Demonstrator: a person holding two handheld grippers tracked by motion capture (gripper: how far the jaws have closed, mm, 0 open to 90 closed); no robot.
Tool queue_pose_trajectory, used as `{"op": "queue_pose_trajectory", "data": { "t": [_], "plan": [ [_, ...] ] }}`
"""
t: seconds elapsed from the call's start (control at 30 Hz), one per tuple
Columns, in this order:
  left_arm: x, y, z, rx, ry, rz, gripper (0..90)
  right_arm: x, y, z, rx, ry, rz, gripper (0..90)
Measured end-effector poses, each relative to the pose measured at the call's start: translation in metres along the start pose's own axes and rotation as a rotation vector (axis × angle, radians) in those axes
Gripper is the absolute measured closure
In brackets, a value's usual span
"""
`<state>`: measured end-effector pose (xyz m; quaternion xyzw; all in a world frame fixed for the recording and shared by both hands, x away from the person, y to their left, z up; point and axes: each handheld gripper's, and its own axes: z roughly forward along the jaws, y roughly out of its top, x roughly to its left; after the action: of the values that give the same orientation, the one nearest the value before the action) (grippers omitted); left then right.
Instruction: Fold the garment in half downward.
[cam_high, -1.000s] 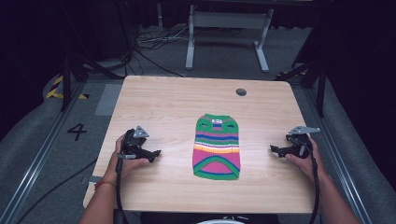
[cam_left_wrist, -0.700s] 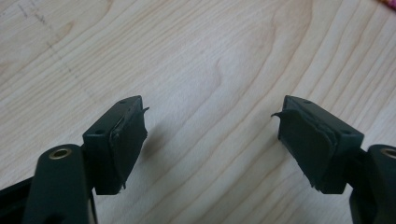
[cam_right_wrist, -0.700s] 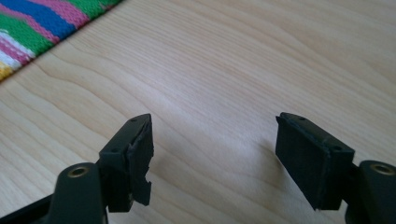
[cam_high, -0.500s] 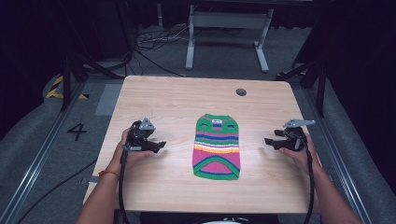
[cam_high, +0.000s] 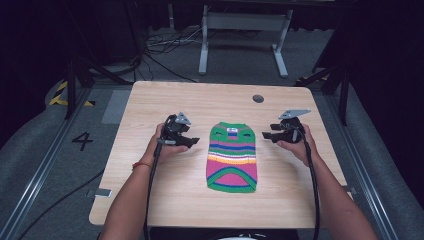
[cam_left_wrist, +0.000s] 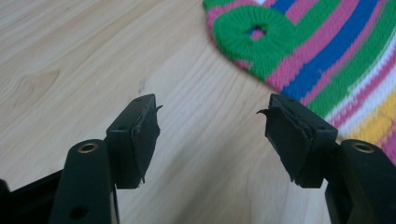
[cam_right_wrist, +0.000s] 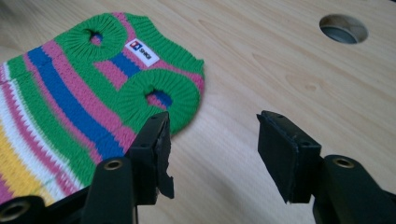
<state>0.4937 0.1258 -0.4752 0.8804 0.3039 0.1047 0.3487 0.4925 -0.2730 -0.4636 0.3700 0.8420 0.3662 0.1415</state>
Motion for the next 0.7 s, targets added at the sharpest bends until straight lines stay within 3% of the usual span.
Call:
{"op": "queue_pose_trajectory", "data": {
  "t": [0.1,0.27,0.37,0.5,0.7],
  "plan": [
    [0.002,0.011,0.009,-0.014,-0.015,0.005,37.4,0.000,0.005,0.008,0.004,-0.007,-0.015,46.8],
    [0.007,0.032,0.031,-0.031,-0.047,-0.017,39.9,-0.003,0.011,0.026,0.008,0.001,0.010,50.5],
    [0.008,0.041,0.040,-0.008,-0.021,-0.021,45.0,0.000,0.015,0.042,0.006,0.007,0.011,53.1],
    [0.008,0.050,0.050,-0.031,-0.022,-0.050,48.1,0.002,0.020,0.055,0.012,0.003,0.013,56.2],
    [0.008,0.055,0.067,-0.018,-0.020,-0.061,49.0,0.001,0.023,0.069,0.008,0.003,0.026,56.3]
  ]
}}
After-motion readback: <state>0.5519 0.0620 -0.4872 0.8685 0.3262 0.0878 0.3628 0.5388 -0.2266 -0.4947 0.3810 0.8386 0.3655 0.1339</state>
